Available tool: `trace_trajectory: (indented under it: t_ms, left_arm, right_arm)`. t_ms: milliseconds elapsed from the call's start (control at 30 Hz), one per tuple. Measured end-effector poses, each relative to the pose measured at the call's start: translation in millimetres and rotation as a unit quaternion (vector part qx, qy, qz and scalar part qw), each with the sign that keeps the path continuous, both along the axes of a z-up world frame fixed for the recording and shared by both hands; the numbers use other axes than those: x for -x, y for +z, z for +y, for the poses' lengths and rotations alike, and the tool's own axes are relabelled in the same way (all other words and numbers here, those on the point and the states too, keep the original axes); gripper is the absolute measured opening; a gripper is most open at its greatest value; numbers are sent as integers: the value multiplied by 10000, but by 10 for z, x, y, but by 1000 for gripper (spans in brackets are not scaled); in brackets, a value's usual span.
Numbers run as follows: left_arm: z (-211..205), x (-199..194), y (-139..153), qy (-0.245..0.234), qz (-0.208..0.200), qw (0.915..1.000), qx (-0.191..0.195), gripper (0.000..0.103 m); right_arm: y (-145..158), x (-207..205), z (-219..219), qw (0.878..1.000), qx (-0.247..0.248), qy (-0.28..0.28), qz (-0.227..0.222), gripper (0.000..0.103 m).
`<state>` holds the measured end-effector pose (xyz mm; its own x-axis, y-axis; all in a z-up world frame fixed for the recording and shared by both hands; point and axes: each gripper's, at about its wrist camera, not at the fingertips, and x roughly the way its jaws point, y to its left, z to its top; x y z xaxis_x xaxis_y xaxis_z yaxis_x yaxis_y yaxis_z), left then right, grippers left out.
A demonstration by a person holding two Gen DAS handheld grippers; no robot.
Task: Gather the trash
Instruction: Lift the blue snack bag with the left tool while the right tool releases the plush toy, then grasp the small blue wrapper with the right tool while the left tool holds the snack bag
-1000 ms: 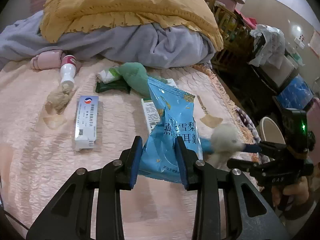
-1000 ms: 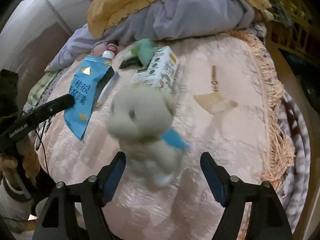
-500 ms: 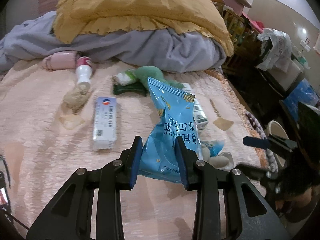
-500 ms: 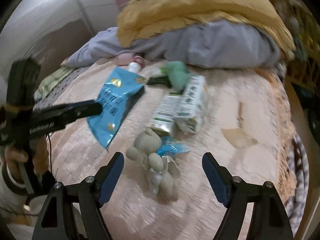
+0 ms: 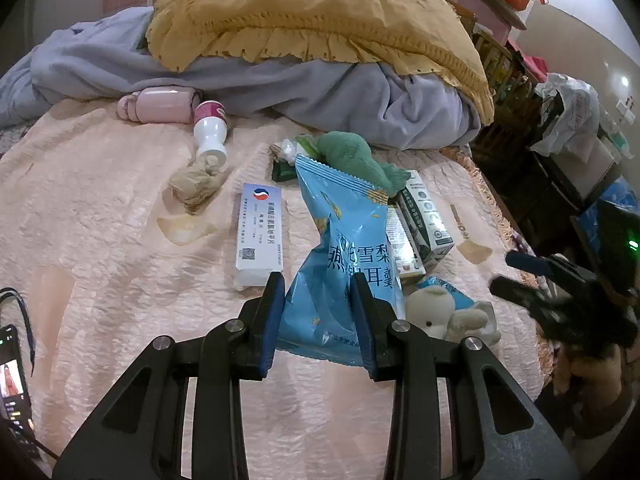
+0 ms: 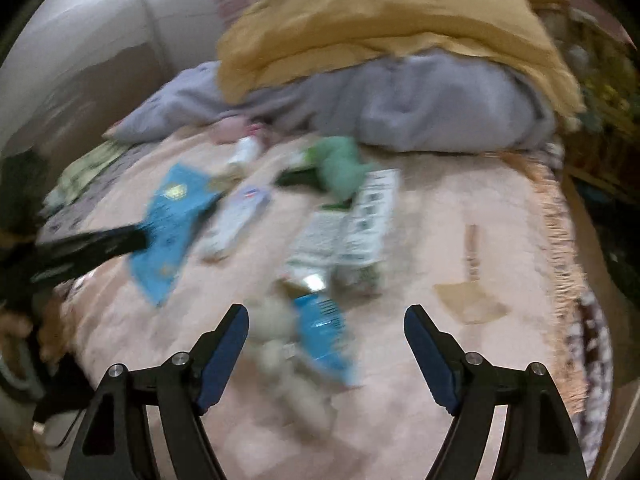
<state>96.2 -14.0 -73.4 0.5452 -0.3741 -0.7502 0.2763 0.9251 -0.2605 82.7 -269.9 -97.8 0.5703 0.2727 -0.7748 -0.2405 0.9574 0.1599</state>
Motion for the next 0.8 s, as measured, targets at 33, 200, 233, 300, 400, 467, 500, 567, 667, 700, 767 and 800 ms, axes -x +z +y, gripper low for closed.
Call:
trace_trajectory:
  t_ms: [33,200,233,300,400,467,500,567,667,700,767,800]
  left_arm:
    - [-9,-4,2,-13,2,10000,13,31]
    - [-81,-7,31,-93,-19,10000,11,31]
    - [-96,-6,36,-106,-19,9999,3,31]
    - [-113,-10,43,-126,-17,9999,-10,31]
    - [-157,-16,56,-160,-20,9999,-16,31]
    - [-181,-16,66,-178,-31,9998,23,31]
    - [-193,-16,70,-188,-36,9998,40,31]
    - [-225,-10,66,-214,-24,9998,46,32]
    - [-283,-7,61,-260,18,9997,3,32]
    - [-297,-2,65,-277,23,9996,0,32]
    - [-339,19,90,-330,3,9995,-8,32]
    - [-363,28,103,-359,-15,9994,-16,32]
  right_arm:
    - [-52,-61,-32,9999,9,-25,99,62]
    - [-356,-230,8,9982,78,111,591,54]
    - [-354,-237,-31,9983,-112,84,565,54]
    - [-289,-228,-187,9966,-711,-98,417,54]
    - [-245,-263,-328,9965,-588,-500,327,54]
    - [-327,-282,-216,9976,-414,-98,538,54]
    - [-370,-268,-138,9974,-331,97,634,54]
    - [-480,-228,80,9962,79,440,754,54]
    - [-615,-198,303,9949,397,626,688,52]
    - [-649,-194,324,9949,442,599,684,39]
    - [-680,-178,334,9955,430,571,630,36]
    - [-657,-153,311,9961,380,556,577,35]
